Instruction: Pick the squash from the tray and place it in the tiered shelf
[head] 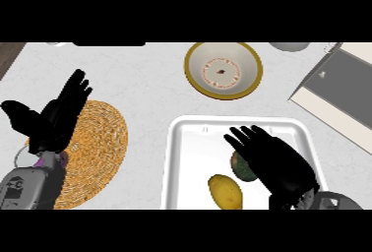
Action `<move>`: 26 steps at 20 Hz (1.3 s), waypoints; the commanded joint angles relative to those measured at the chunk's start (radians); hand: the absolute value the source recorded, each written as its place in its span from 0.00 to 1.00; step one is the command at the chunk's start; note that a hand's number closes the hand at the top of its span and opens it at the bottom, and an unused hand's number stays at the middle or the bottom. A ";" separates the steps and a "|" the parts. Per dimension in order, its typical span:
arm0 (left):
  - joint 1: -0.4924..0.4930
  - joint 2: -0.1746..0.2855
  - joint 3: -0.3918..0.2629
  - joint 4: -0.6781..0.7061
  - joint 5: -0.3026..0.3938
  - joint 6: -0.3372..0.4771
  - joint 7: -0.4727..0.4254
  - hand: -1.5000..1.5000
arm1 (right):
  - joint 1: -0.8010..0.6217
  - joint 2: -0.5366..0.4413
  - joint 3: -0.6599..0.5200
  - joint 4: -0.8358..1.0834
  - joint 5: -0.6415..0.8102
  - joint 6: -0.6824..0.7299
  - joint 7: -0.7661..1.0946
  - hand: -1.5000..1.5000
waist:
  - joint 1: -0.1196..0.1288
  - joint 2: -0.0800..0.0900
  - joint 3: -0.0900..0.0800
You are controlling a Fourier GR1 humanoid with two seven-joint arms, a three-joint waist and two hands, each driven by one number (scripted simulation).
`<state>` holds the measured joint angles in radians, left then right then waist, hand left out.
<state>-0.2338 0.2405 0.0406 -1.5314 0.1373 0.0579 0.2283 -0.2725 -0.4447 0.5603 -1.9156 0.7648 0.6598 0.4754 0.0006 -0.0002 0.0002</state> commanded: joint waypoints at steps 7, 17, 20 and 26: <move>-0.045 0.004 0.065 0.042 0.015 -0.057 0.006 0.50 | 0.060 0.070 -0.035 0.104 0.146 -0.040 -0.140 0.00 | -0.001 0.000 0.000; -0.004 0.001 0.071 -0.002 -0.003 -0.075 0.027 0.50 | 0.156 0.096 -0.024 0.229 0.246 -0.143 -0.255 0.00 | -0.003 0.000 0.000; 0.013 -0.050 0.039 -0.034 -0.034 -0.035 0.038 0.50 | 0.085 0.187 -0.025 0.316 0.280 -0.116 -0.242 1.00 | 0.000 0.000 0.000; -0.069 -0.006 0.091 0.100 -0.009 -0.099 -0.030 0.50 | 0.010 0.167 -0.010 0.425 0.364 -0.275 -0.395 1.00 | -0.001 0.002 0.000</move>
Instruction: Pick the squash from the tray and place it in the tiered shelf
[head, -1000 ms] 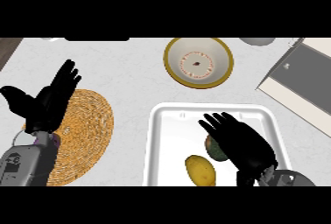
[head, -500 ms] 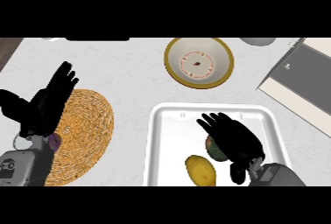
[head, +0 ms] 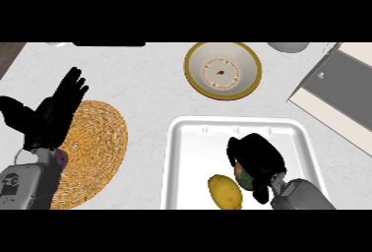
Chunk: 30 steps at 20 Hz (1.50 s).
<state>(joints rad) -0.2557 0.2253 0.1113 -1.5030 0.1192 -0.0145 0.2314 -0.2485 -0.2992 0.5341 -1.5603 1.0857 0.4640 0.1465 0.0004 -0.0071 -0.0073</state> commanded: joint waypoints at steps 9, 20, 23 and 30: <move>0.049 0.011 0.020 -0.038 -0.016 0.009 0.011 0.50 | 0.484 -0.154 0.174 -0.390 0.041 -0.168 -0.137 1.00 | -0.056 -0.010 0.008; 0.054 -0.008 0.044 -0.014 -0.003 0.023 -0.019 0.50 | 0.951 -0.314 0.127 -0.918 -0.207 -0.437 -0.242 1.00 | -0.064 -0.001 0.008; 0.055 0.008 0.040 -0.048 0.013 0.005 0.028 0.50 | 1.018 -0.324 0.081 -1.044 -0.273 -0.482 -0.261 1.00 | -0.058 -0.005 0.008; 0.039 -0.006 0.029 -0.023 -0.009 0.017 -0.005 0.50 | 1.065 -0.278 0.020 -1.131 -0.325 -0.558 -0.263 1.00 | -0.055 0.007 0.005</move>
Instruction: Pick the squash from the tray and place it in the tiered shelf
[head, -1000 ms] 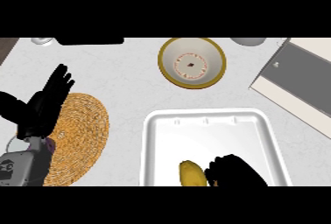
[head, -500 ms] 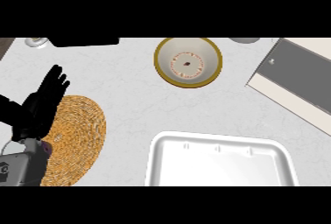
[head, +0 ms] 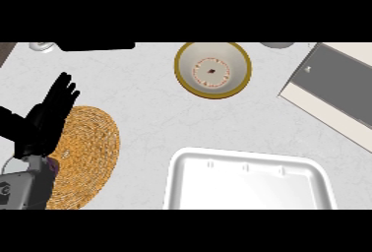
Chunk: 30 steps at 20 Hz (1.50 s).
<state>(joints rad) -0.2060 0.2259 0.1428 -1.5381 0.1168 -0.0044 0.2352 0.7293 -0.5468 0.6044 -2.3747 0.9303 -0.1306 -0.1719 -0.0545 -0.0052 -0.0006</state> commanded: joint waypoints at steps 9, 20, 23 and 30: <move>-0.017 0.022 0.005 -0.028 0.012 -0.020 0.018 0.50 | 0.032 0.013 -0.252 -0.300 -0.229 0.013 0.153 1.00 | 0.036 0.012 -0.002; -0.014 -0.015 -0.027 -0.007 -0.013 -0.004 -0.009 0.50 | -0.152 0.080 -0.496 -0.133 -0.373 0.038 0.236 1.00 | 0.041 0.015 0.001; -0.037 -0.030 -0.035 0.004 -0.020 0.013 0.004 0.50 | -0.219 0.115 -0.542 -0.093 -0.414 0.060 0.270 1.00 | 0.036 0.017 0.002; -0.021 -0.020 -0.032 -0.008 -0.017 -0.003 -0.014 0.50 | -0.379 0.060 -0.797 0.079 -0.655 0.153 0.272 1.00 | 0.049 0.008 0.003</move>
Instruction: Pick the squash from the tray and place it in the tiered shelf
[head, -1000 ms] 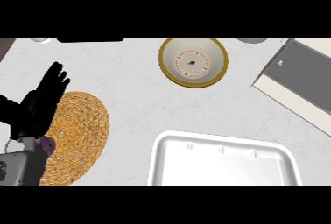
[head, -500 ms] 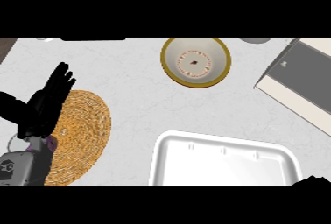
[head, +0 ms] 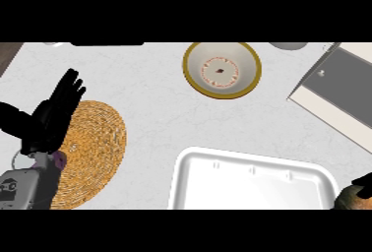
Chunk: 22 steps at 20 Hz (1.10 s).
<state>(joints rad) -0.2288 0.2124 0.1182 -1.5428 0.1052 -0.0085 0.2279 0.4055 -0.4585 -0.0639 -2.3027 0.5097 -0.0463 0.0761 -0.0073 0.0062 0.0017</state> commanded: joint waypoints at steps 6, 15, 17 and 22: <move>-0.008 -0.008 -0.008 0.007 -0.010 0.011 0.016 0.50 | -0.215 -0.220 -0.453 0.242 -0.584 0.223 -0.009 1.00 | -0.003 -0.008 0.000; -0.018 -0.008 -0.017 -0.008 0.008 -0.017 0.030 0.50 | -0.441 -0.551 -0.615 0.938 -0.733 0.531 -0.238 1.00 | 0.033 -0.001 0.000; -0.051 -0.009 0.009 0.109 0.004 -0.026 -0.052 0.50 | -0.504 -0.565 -0.582 1.053 -0.685 0.533 -0.318 1.00 | 0.026 0.003 -0.001; -0.008 -0.009 -0.011 0.029 0.004 -0.035 -0.019 0.50 | -0.652 -0.570 -0.522 1.287 -0.584 0.403 -0.315 0.00 | 0.039 0.000 0.000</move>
<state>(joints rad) -0.2646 0.1901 0.0988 -1.4887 0.0921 -0.0185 0.2088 -0.1399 -1.0057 -0.6145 -1.2089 -0.1281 0.3891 -0.1608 0.0260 0.0077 0.0012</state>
